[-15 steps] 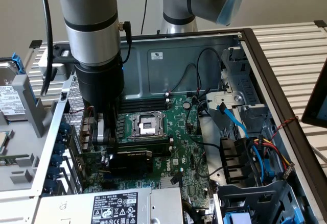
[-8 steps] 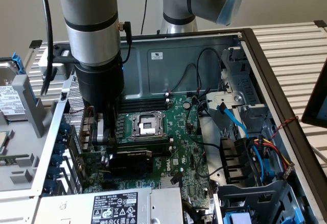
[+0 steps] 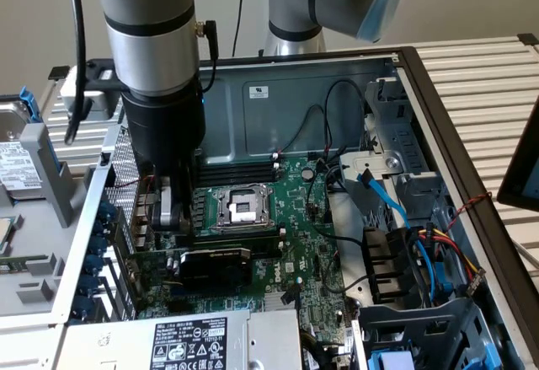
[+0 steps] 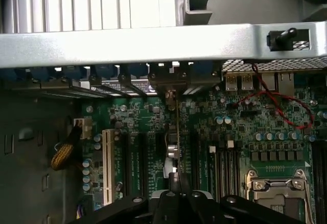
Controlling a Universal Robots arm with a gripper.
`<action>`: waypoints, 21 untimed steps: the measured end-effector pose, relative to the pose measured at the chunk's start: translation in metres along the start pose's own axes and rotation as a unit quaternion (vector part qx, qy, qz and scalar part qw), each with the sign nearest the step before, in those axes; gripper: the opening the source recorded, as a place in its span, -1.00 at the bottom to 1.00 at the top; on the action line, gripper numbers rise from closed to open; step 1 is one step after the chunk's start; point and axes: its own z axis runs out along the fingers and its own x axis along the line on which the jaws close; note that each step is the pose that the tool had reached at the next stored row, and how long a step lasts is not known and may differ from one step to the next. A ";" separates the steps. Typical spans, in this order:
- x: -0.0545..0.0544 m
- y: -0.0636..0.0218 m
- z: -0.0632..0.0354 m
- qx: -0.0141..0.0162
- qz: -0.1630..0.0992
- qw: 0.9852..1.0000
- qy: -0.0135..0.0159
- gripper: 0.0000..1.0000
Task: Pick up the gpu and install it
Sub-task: 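Press down on the gpu until it lock into place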
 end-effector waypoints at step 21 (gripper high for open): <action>0.002 -0.0220 0.0051 -0.003 0.000 1.000 -0.002 -0.79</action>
